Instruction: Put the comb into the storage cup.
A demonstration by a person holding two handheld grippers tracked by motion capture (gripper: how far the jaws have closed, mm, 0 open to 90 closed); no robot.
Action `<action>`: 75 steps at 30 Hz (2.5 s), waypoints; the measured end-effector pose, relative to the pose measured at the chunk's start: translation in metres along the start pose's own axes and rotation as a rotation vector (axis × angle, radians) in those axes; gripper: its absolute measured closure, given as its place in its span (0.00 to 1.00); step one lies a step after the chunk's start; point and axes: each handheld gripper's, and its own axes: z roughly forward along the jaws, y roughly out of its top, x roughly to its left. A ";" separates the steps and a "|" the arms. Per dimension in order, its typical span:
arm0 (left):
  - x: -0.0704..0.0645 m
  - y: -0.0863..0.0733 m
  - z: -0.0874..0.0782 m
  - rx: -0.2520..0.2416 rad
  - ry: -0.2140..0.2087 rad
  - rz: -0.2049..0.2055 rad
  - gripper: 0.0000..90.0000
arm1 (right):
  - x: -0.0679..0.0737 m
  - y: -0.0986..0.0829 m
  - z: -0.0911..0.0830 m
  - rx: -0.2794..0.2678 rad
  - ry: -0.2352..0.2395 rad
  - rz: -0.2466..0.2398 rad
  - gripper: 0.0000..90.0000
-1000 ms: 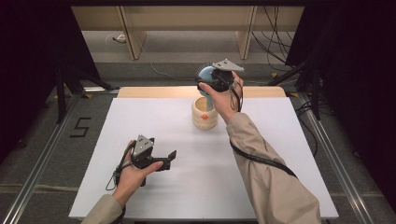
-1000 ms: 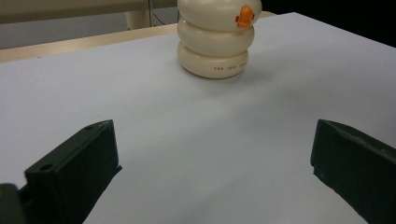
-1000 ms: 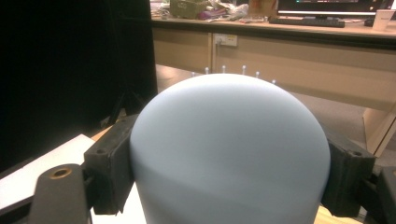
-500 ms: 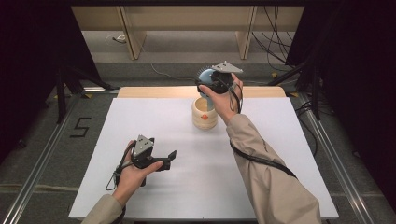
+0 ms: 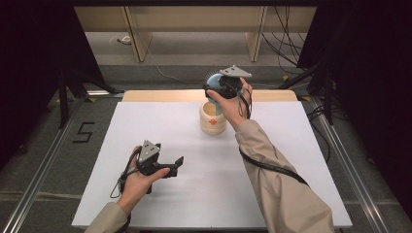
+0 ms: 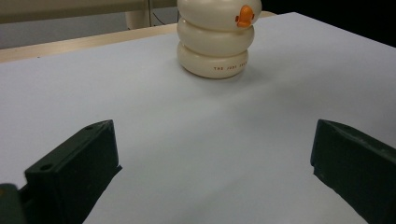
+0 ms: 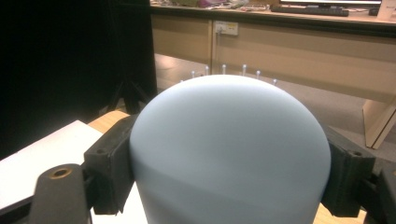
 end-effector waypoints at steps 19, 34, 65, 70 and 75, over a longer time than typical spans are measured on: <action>0.000 0.000 0.000 -0.001 0.000 -0.002 0.00 | 0.000 -0.007 0.002 0.014 -0.003 0.002 0.23; 0.000 0.000 0.000 0.000 -0.001 -0.002 0.00 | -0.001 -0.015 0.005 0.028 -0.008 0.002 0.23; 0.000 0.000 0.000 0.000 -0.003 0.000 0.00 | 0.015 -0.011 0.021 0.041 0.043 -0.080 0.22; -0.001 0.000 0.000 -0.004 -0.005 -0.004 0.00 | 0.024 -0.011 0.026 0.049 0.066 -0.116 0.22; -0.001 0.000 0.000 -0.006 -0.008 -0.004 0.00 | 0.030 -0.011 0.030 0.061 0.088 -0.144 0.21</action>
